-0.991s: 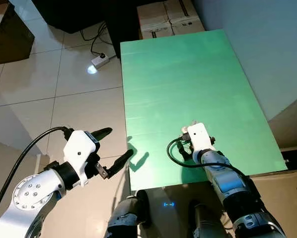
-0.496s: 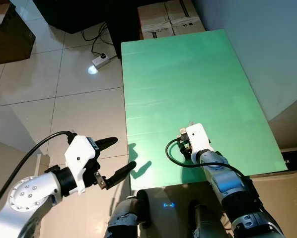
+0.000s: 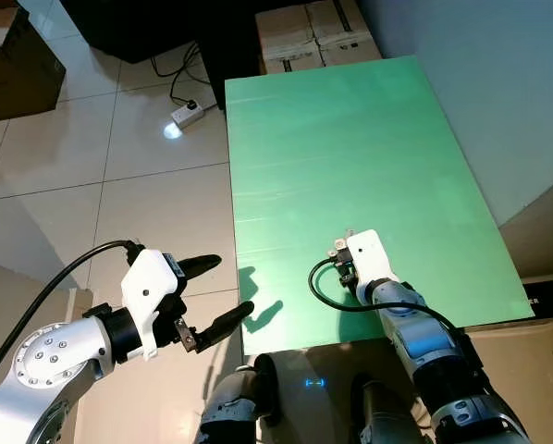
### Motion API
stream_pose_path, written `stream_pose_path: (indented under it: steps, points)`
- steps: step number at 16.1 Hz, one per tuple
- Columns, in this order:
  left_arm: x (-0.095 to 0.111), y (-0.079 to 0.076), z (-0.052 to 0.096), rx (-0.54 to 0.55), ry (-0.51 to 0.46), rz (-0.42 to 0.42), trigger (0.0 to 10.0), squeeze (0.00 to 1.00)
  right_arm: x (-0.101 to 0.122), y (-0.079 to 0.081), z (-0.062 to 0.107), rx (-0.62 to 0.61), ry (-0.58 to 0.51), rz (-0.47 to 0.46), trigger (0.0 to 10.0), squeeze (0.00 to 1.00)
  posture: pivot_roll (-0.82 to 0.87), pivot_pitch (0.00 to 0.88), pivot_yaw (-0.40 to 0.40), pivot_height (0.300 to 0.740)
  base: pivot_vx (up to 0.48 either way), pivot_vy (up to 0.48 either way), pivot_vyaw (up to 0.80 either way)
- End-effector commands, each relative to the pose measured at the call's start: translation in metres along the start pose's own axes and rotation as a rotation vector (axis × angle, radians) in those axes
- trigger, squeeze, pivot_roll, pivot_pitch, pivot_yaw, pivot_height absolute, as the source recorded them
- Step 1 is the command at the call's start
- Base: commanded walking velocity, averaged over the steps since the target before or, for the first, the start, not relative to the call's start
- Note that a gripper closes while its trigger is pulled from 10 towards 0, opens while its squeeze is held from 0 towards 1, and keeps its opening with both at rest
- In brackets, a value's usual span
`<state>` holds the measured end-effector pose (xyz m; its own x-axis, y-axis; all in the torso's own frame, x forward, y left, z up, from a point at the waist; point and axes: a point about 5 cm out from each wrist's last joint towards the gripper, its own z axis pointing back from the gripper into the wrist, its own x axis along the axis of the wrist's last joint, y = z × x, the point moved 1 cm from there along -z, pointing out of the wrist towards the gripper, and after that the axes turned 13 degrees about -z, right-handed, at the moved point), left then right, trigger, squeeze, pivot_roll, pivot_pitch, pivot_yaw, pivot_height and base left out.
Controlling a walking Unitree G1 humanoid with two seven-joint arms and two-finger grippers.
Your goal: Hang keys on a hook
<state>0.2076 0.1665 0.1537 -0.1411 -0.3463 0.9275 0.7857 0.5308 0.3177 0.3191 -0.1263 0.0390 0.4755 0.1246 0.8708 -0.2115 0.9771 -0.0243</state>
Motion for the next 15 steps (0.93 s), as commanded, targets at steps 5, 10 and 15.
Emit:
stream_pose_path:
  steps: [5, 10, 15]
  points:
    - [0.000, 0.002, 0.001, 0.006, 0.017, -0.039, 10.0, 0.00, -0.009, -0.005, 0.005, -0.054, 0.012, -0.075, 0.0, 0.00, 0.14, 0.270, 0.150, 0.740, 0.000, 0.000, 0.00]
    - [0.002, 0.002, -0.006, 0.014, -0.002, -0.052, 10.0, 0.00, 0.012, -0.004, 0.023, -0.059, -0.118, -0.122, 0.0, 0.00, 0.10, 0.237, 0.149, 0.740, 0.000, 0.000, 0.00]
    - [0.004, 0.003, -0.022, 0.015, -0.046, -0.073, 10.0, 0.00, 0.042, -0.007, 0.053, -0.098, -0.289, -0.140, 10.0, 0.00, 0.03, 0.200, 0.140, 0.740, 0.000, 0.000, 0.00]
